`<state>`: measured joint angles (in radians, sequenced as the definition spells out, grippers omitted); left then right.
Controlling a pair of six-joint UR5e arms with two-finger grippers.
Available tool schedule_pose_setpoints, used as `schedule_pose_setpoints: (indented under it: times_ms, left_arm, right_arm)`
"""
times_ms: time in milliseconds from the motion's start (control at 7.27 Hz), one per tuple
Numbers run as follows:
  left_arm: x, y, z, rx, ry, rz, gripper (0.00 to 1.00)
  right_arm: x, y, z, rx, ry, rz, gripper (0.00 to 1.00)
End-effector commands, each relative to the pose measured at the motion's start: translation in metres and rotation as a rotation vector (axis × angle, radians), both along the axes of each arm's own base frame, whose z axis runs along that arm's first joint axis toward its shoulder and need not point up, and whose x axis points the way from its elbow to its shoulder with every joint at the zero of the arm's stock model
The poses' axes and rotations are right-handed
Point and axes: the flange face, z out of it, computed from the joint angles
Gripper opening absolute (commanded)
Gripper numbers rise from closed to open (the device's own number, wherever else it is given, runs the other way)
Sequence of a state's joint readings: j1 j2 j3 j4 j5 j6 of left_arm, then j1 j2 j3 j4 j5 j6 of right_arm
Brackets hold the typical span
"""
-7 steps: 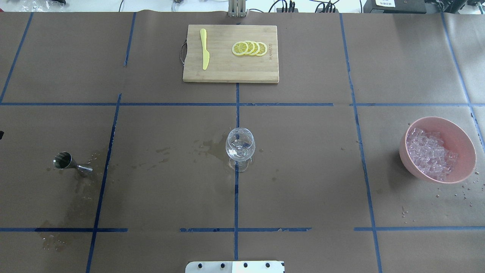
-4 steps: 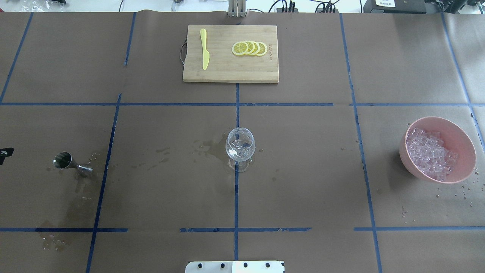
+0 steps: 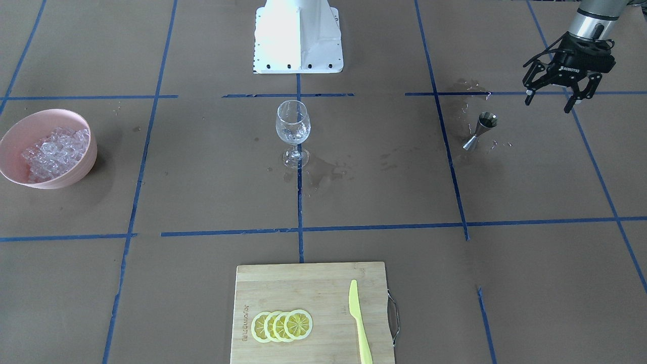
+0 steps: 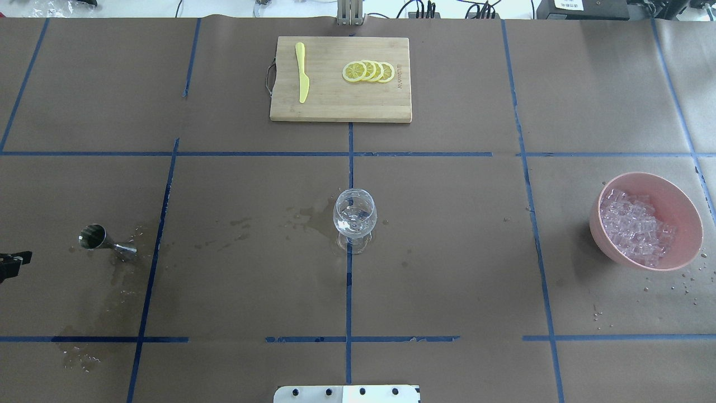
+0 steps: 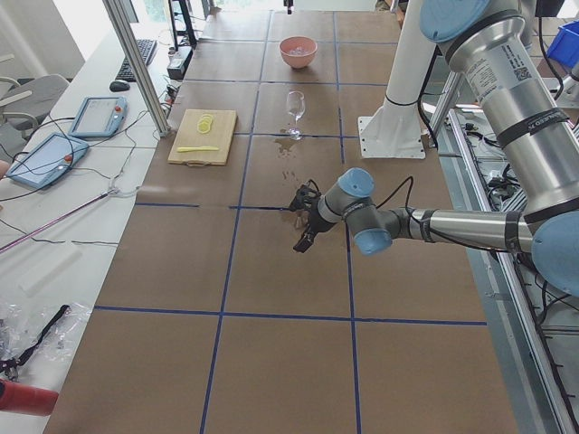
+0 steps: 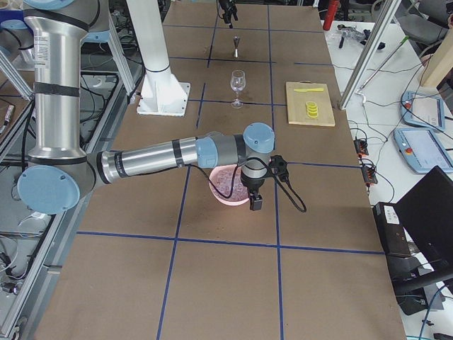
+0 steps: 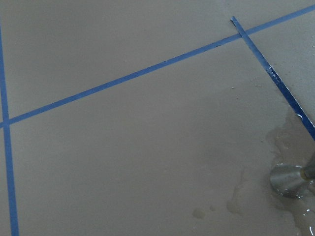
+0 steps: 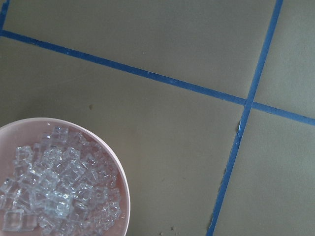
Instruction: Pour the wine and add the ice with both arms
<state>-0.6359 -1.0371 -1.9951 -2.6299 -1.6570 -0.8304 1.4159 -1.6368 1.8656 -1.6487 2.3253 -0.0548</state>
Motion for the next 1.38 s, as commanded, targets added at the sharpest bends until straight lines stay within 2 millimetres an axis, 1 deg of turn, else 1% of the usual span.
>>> schedule_pose_setpoints:
  times_ms: [0,138,275,412,550,688,825,962,1100,1238]
  left_arm:
    - [0.032,0.027,-0.004,-0.043,0.075,-0.015,0.99]
    - [0.041,0.033,-0.006,-0.032,0.09,-0.034,0.97]
    - [0.059,0.045,-0.005,-0.028,0.094,-0.068,0.96]
    - [0.071,0.055,-0.006,-0.043,0.113,-0.08,0.97]
    - [0.092,0.075,-0.008,-0.04,0.144,-0.133,0.97]
    - [0.1,0.083,-0.011,-0.01,0.157,-0.173,0.97]
    - [0.101,0.081,-0.014,0.019,0.178,-0.246,0.98]
    - [0.104,0.083,-0.018,0.088,0.184,-0.302,0.98]
    - [0.111,0.084,-0.021,0.115,0.182,-0.324,0.98]
    - [0.129,0.085,-0.025,0.159,0.131,-0.349,0.98]
  right_arm:
    - [0.0,0.0,-0.002,0.005,-0.001,-0.001,1.0]
    - [0.0,0.0,-0.002,0.006,-0.001,0.0,1.0]
    - [0.0,-0.001,-0.003,0.007,-0.001,0.0,1.0]
    - [0.0,-0.001,-0.002,0.006,0.0,0.0,1.0]
    - [0.0,-0.001,-0.003,0.007,-0.001,0.0,1.0]
    - [0.0,-0.001,-0.004,0.009,-0.001,0.0,1.0]
    - [0.0,-0.001,-0.004,0.01,0.0,-0.001,1.0]
    - [0.0,-0.001,-0.011,0.023,-0.002,0.001,1.0]
    - [0.0,0.0,-0.014,0.027,-0.005,0.001,1.0]
    - [0.0,0.0,-0.013,0.024,-0.004,0.001,1.0]
